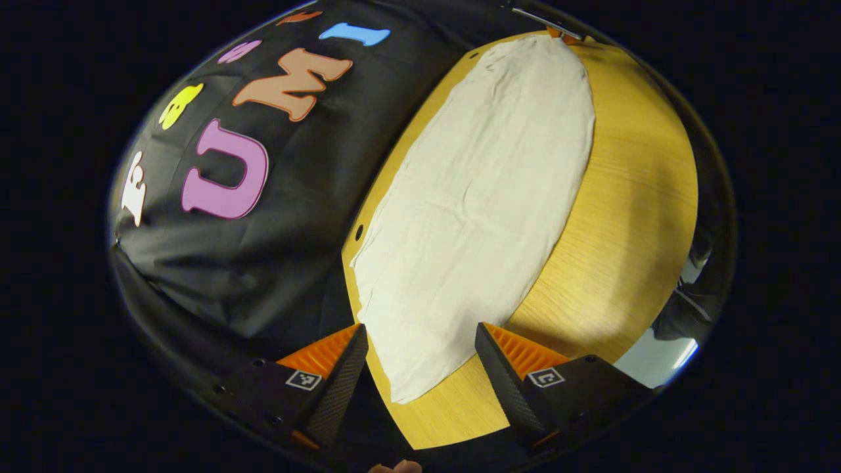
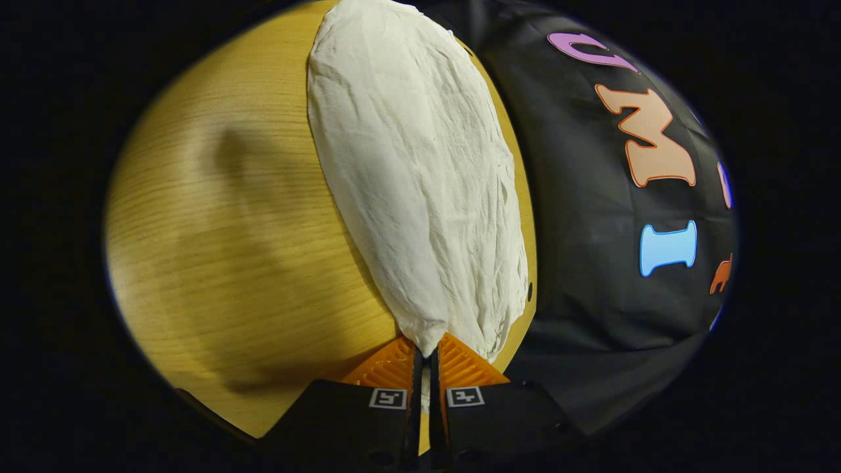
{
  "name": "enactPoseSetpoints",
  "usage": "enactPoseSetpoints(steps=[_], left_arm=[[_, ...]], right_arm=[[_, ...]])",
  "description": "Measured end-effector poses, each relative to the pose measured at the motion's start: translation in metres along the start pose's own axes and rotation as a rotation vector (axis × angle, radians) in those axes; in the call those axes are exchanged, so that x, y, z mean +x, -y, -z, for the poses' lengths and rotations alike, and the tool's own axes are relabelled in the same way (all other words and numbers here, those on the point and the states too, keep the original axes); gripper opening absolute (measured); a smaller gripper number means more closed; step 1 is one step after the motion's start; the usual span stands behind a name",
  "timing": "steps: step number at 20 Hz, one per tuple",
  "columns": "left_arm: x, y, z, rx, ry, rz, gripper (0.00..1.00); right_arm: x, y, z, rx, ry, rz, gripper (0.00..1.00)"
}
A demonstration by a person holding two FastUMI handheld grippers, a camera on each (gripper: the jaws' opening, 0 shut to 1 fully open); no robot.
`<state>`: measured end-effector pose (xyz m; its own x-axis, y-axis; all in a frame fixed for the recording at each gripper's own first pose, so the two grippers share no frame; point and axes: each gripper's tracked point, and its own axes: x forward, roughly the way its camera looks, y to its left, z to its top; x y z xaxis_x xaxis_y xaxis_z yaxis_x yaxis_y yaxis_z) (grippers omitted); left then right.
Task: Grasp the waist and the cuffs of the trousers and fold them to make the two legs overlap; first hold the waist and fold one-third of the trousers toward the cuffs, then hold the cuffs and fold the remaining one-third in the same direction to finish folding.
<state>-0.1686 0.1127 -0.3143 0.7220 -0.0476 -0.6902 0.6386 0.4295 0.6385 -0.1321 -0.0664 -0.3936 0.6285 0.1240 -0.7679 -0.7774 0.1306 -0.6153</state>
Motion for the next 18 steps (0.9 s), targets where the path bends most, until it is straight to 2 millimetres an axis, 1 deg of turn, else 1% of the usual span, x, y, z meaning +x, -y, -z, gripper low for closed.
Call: enactPoseSetpoints(steps=[1,4,5,9,10,11,12,15,16,17,18], left_arm=[[0.003,0.006,0.002,0.034,-0.004,0.027,0.97],[0.014,0.031,0.003,0.083,-0.023,0.123,0.96],[0.011,0.034,0.009,0.088,-0.034,0.147,0.97],[0.018,0.034,0.010,0.095,-0.050,0.177,0.95],[0.021,0.032,0.010,0.104,-0.053,0.180,0.92],[0.025,0.030,0.010,0.114,-0.054,0.184,0.90],[0.029,0.029,0.010,0.122,-0.059,0.190,0.90],[0.041,0.023,0.008,0.132,-0.059,0.205,0.89],[0.045,0.022,0.007,0.133,-0.057,0.207,0.88],[0.047,0.021,0.006,0.136,-0.059,0.208,0.87],[0.050,0.021,0.005,0.141,-0.060,0.210,0.87]], right_arm=[[0.000,0.000,0.000,0.001,0.000,0.001,0.08],[0.000,0.000,0.000,0.000,0.000,0.004,0.08],[0.000,0.000,0.000,0.000,0.000,0.005,0.08],[-0.001,0.001,-0.001,0.002,0.000,0.012,0.08],[0.000,0.000,0.000,0.001,0.001,0.014,0.08],[0.000,0.001,-0.001,0.001,0.001,0.015,0.01],[-0.001,0.000,-0.001,0.001,0.001,0.017,0.08],[-0.001,0.001,-0.001,0.002,0.002,0.024,0.08],[-0.001,0.001,-0.001,0.002,0.002,0.026,0.01],[-0.001,0.001,-0.001,0.001,0.001,0.029,0.08],[-0.001,0.001,-0.001,0.000,0.001,0.031,0.08]])
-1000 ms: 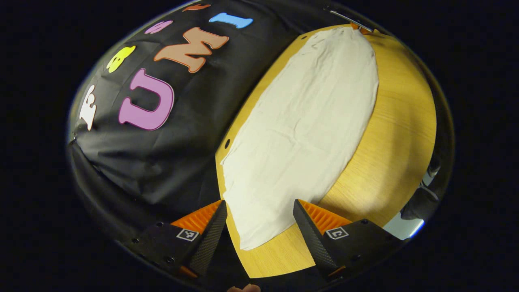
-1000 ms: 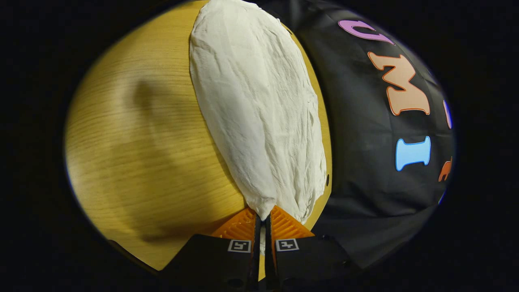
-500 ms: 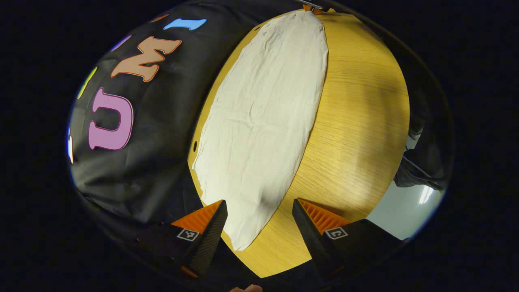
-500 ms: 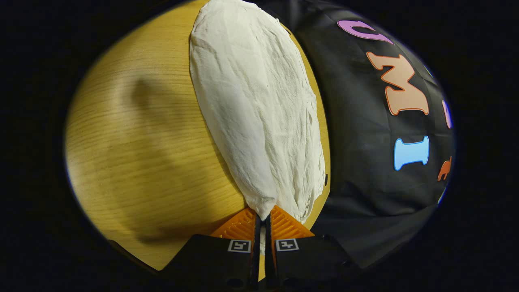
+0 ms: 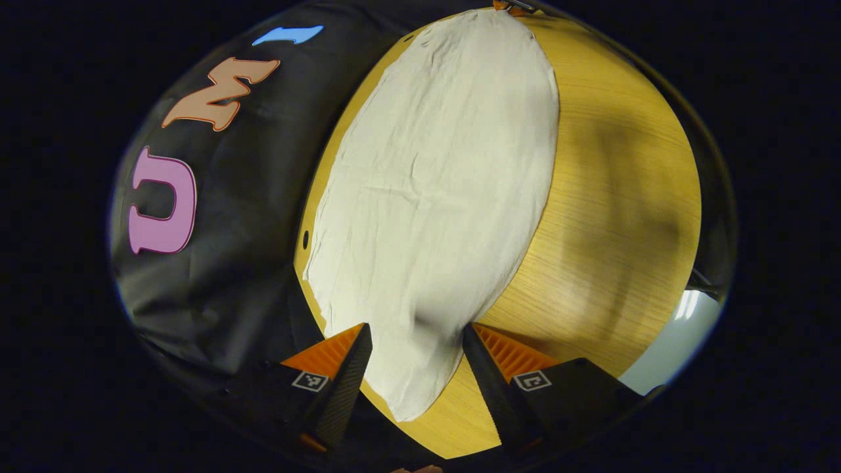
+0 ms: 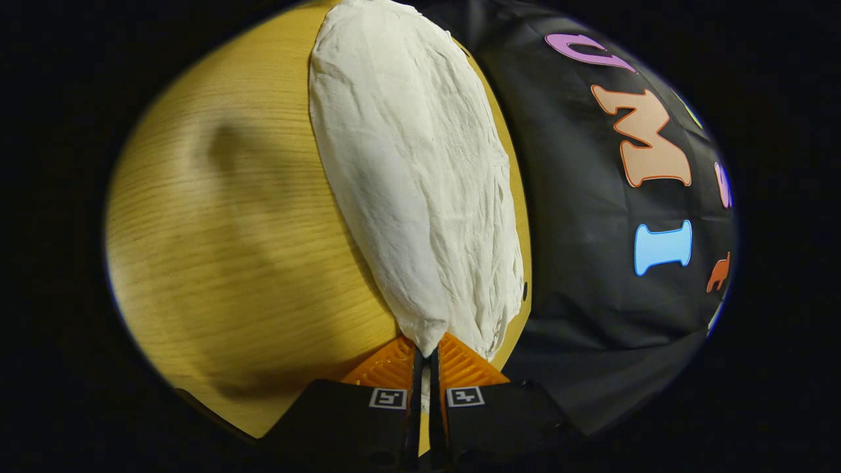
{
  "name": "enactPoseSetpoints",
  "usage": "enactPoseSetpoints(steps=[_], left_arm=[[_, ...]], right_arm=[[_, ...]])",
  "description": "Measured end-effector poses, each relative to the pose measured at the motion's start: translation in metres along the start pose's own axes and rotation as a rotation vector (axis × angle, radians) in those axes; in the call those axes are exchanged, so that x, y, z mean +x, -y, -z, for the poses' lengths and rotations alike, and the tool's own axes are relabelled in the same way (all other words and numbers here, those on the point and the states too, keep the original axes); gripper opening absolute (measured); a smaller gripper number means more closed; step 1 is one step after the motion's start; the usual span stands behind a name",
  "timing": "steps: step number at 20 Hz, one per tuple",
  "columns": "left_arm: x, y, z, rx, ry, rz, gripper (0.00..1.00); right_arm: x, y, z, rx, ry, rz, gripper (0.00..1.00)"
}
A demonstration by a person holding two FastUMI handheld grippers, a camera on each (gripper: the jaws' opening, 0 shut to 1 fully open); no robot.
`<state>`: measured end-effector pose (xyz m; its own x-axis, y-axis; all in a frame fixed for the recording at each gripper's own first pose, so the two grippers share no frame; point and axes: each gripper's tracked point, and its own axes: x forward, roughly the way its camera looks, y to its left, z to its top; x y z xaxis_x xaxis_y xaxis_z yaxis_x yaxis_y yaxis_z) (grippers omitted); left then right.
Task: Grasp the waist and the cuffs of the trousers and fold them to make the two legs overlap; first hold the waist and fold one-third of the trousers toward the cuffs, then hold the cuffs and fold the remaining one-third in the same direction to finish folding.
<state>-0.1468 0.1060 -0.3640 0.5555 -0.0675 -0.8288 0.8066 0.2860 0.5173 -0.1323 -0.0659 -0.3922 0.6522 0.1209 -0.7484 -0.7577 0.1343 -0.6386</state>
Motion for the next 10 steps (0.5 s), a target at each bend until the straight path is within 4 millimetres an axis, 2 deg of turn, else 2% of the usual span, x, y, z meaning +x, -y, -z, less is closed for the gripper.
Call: enactPoseSetpoints(steps=[3,4,7,8,9,10], left_arm=[[0.009,-0.003,-0.003,0.026,-0.005,0.008,0.80],[0.012,-0.002,-0.003,0.038,-0.008,0.007,0.71],[0.019,0.001,-0.002,0.042,-0.027,0.032,0.57],[0.020,0.004,-0.001,0.031,-0.032,0.043,0.46],[0.018,0.006,-0.001,0.019,-0.038,0.056,0.42],[0.018,0.009,0.000,0.008,-0.045,0.063,0.31]], right_arm=[[-0.001,0.000,0.000,-0.002,0.001,0.004,0.08],[0.000,0.000,0.000,-0.003,0.001,0.004,0.08],[-0.001,0.000,0.000,-0.004,0.001,0.003,0.08],[-0.001,0.000,0.000,-0.005,0.001,0.002,0.08],[-0.001,0.000,-0.001,-0.004,0.001,0.001,0.08],[-0.001,0.000,-0.001,-0.004,0.001,0.000,0.08]])
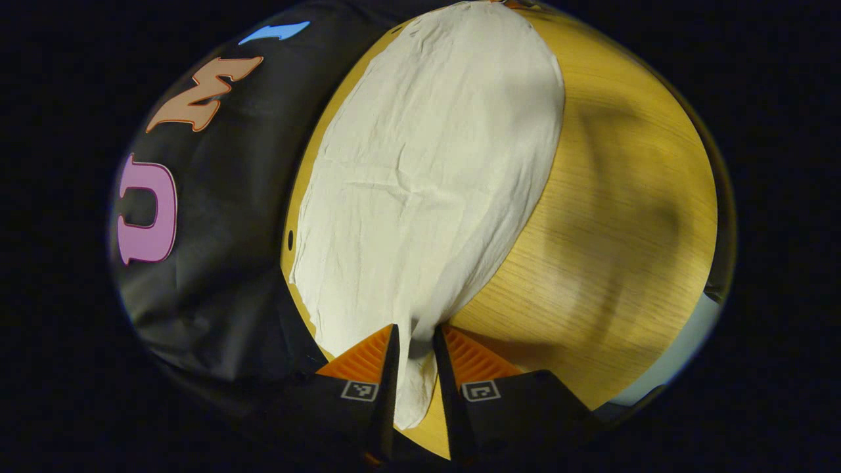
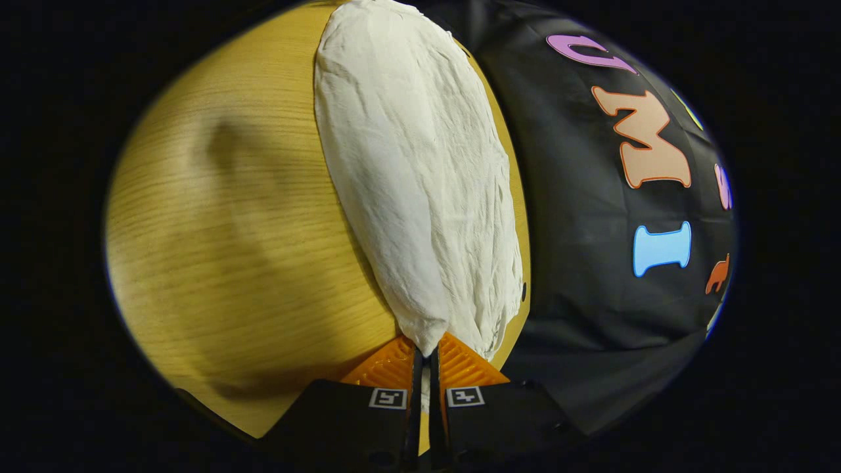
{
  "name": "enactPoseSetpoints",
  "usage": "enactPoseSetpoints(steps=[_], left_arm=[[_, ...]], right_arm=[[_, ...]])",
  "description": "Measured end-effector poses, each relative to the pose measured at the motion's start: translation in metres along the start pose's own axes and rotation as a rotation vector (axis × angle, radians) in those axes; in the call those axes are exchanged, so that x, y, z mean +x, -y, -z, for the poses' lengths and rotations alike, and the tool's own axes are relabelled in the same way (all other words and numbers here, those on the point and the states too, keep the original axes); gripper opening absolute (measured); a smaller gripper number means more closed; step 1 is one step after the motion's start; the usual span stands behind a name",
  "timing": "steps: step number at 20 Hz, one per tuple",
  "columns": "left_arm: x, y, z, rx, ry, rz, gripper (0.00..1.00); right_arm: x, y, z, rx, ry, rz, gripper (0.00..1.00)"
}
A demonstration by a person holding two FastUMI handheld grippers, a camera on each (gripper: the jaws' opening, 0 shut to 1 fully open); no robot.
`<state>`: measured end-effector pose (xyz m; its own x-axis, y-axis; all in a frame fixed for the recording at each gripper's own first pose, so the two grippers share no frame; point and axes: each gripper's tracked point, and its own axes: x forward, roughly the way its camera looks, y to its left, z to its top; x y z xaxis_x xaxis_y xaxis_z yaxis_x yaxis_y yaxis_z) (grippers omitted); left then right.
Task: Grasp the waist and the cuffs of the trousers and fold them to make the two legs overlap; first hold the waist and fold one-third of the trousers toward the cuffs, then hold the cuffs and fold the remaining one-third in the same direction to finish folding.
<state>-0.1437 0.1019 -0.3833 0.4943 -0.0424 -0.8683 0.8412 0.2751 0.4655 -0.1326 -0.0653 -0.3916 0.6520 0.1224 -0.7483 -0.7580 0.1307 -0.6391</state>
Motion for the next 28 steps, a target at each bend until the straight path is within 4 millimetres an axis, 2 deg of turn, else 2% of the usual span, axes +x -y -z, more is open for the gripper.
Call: enactPoseSetpoints(steps=[1,3,4,7,10,15,18,23,26,28], left_arm=[[-0.001,0.002,-0.001,-0.008,-0.003,0.006,0.27],[0.001,0.004,0.001,-0.013,-0.012,0.002,0.12],[0.003,0.002,0.002,-0.005,-0.012,-0.013,0.01],[0.003,0.003,0.004,-0.004,-0.039,-0.024,0.00],[0.001,0.004,0.002,-0.139,-0.042,0.014,0.00],[-0.015,-0.020,-0.005,-0.264,-0.022,-0.051,0.00],[-0.017,-0.038,-0.007,-0.305,-0.023,-0.089,0.00],[-0.026,-0.078,-0.016,-0.338,-0.032,-0.174,0.00],[-0.035,-0.105,-0.021,-0.379,-0.040,-0.239,0.00],[-0.041,-0.123,-0.026,-0.408,-0.044,-0.285,0.00]], right_arm=[[0.000,0.000,0.001,-0.001,0.000,-0.001,0.08],[0.000,0.001,0.000,-0.003,0.000,-0.004,0.08],[0.000,0.001,0.001,0.002,-0.001,-0.006,0.08],[-0.002,0.003,0.002,0.063,-0.011,-0.024,0.10],[-0.006,0.012,0.005,0.087,-0.018,-0.011,0.10],[-0.019,0.043,0.001,0.111,-0.003,0.060,0.08],[-0.027,0.070,-0.004,0.137,0.018,0.117,0.08],[-0.034,0.121,-0.012,0.182,0.077,0.219,0.10],[-0.034,0.149,-0.019,0.224,0.125,0.274,0.09],[-0.030,0.162,-0.021,0.254,0.150,0.301,0.09]])
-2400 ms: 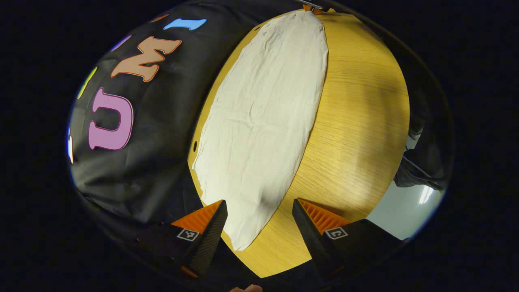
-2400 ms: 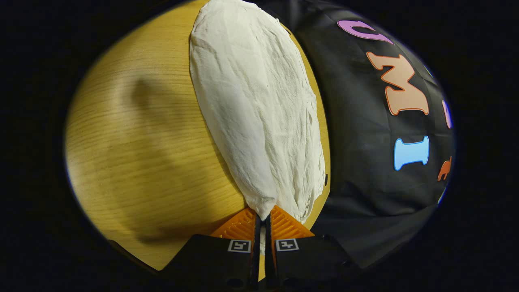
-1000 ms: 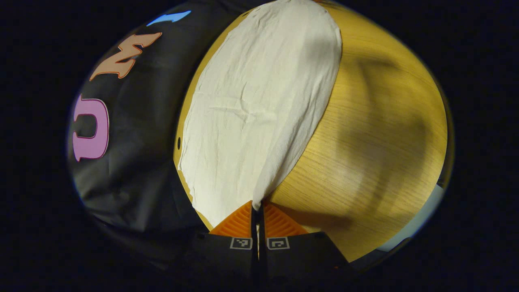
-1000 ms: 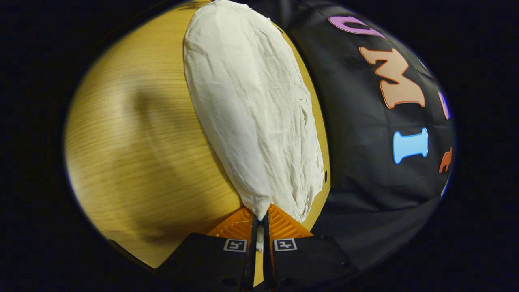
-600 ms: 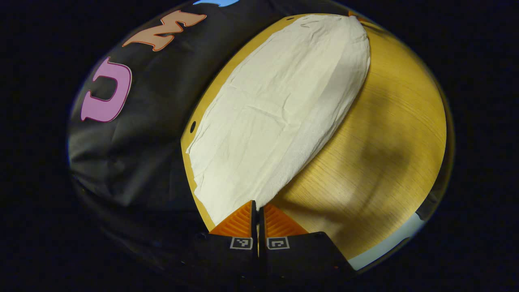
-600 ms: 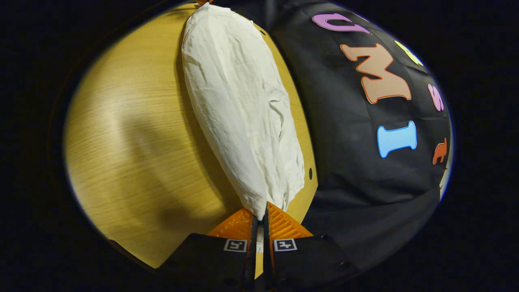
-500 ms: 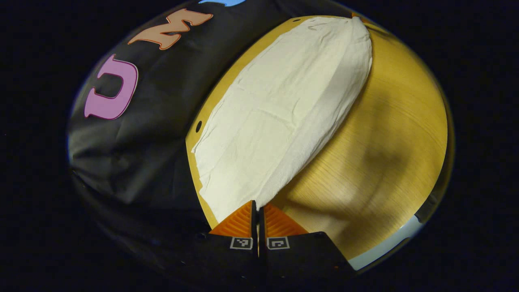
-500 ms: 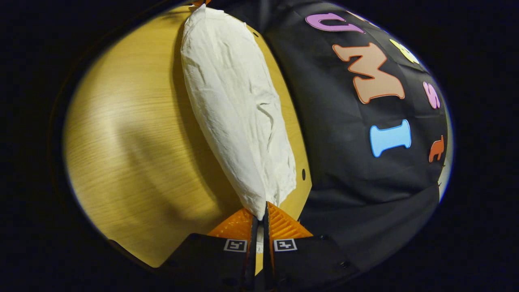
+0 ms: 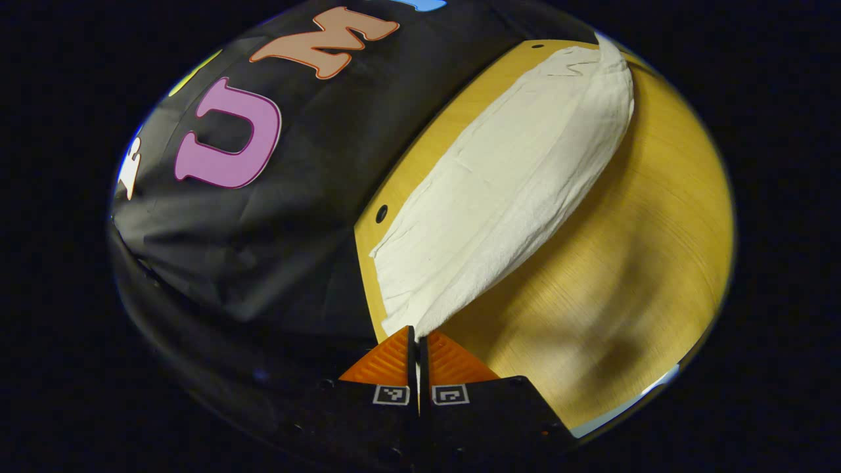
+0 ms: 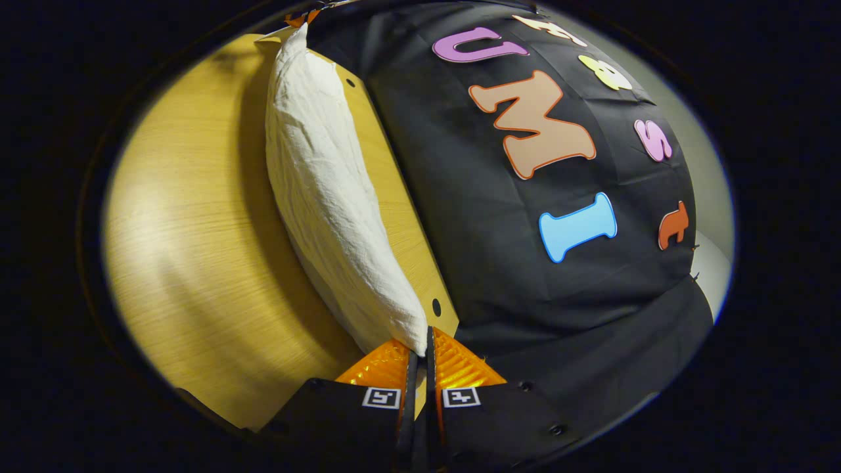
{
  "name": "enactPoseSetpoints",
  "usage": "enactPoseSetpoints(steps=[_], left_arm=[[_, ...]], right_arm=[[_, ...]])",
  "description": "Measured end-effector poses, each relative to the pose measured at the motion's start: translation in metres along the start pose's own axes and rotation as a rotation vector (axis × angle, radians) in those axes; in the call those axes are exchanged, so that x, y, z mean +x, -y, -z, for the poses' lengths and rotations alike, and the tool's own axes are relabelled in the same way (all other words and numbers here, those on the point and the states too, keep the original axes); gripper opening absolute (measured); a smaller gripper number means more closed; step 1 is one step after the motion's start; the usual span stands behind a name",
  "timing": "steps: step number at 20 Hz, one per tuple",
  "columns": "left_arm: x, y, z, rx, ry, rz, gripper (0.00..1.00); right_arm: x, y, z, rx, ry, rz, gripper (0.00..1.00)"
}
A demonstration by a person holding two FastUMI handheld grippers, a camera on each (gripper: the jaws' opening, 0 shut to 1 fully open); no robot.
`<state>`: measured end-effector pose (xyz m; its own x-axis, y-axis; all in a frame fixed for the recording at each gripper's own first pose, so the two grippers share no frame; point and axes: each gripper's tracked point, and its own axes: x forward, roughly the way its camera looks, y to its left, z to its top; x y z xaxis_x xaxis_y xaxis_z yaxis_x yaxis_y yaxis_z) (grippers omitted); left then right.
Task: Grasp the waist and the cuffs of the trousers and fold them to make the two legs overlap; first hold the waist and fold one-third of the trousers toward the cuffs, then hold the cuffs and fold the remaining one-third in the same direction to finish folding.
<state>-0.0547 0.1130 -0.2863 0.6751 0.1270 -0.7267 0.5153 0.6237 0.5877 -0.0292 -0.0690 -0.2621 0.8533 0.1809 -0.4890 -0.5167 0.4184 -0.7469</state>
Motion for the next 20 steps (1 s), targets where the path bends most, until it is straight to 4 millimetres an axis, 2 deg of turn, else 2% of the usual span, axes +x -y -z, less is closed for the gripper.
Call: enactPoseSetpoints(steps=[2,5,11,15,20], left_arm=[[-0.003,-0.015,-0.016,-0.018,0.030,-0.058,0.00],[0.009,-0.039,-0.036,-0.074,0.056,-0.096,0.00],[0.069,-0.079,-0.077,-0.176,0.108,-0.096,0.00],[0.109,-0.084,-0.093,-0.228,0.117,-0.074,0.00],[0.160,-0.073,-0.107,-0.183,0.119,-0.061,0.00]], right_arm=[[0.013,0.009,-0.005,0.018,0.015,0.024,0.08],[0.030,0.022,-0.010,0.054,0.004,0.061,0.09],[0.071,0.040,-0.032,0.070,-0.041,0.120,0.09],[0.109,0.043,-0.040,0.079,-0.072,0.128,0.09],[0.156,0.020,-0.033,0.080,-0.131,0.094,0.09]])
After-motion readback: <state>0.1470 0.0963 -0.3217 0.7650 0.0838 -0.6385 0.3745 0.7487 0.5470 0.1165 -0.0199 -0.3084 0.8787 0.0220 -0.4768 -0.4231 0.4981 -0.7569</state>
